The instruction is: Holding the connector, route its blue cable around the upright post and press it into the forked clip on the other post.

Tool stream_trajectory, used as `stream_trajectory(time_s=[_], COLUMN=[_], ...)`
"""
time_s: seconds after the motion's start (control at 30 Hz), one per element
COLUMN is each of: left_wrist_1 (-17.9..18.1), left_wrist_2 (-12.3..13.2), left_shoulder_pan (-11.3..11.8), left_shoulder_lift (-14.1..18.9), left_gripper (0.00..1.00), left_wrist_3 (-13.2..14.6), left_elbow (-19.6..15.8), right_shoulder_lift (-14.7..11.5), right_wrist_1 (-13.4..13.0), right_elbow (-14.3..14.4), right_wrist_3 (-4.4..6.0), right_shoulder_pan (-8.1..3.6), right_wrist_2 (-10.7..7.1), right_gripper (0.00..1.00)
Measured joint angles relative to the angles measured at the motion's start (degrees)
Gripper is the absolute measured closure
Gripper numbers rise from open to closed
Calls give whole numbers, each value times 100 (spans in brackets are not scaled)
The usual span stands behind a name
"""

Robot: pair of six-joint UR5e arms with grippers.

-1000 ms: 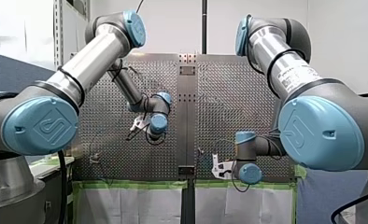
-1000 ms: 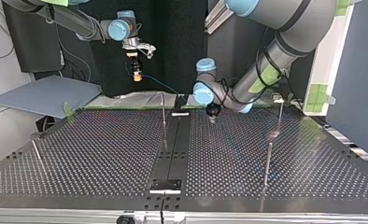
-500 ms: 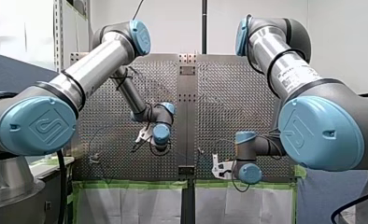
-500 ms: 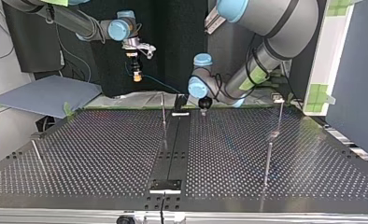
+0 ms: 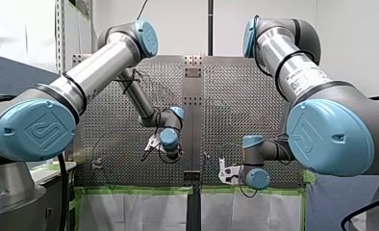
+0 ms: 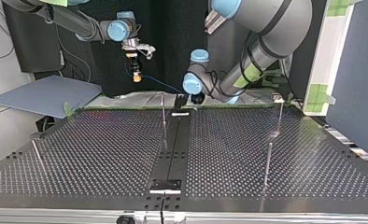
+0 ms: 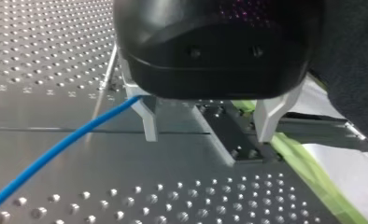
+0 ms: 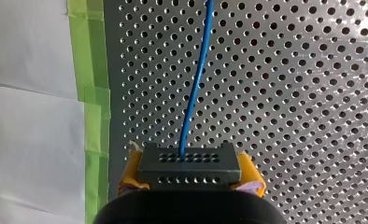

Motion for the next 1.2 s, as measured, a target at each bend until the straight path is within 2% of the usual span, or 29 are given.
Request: stream_trajectory(time_s=[0.17, 0.33, 0.6, 1.2], left_wrist_1=[55, 122, 184, 624], left_wrist_2=[-146, -119, 215, 1096], left_shoulder_pan=[-12, -27, -49, -116], left_shoulder_lift=[-265, -539, -665, -668], left_gripper=[0, 0, 0, 0], left_wrist_3=[21, 27, -163, -1022], left_elbow=[42, 84, 95, 97], right_shoulder_lift=[0, 0, 0, 0], right_wrist_1=[2, 8, -4, 2], right_elbow=[0, 0, 0, -41], right_wrist_3=[-3, -3, 2, 24], right_shoulder_pan=[1, 2, -3, -40], right_wrist_2=[0, 0, -11, -138], right_gripper=[100, 100, 100, 100])
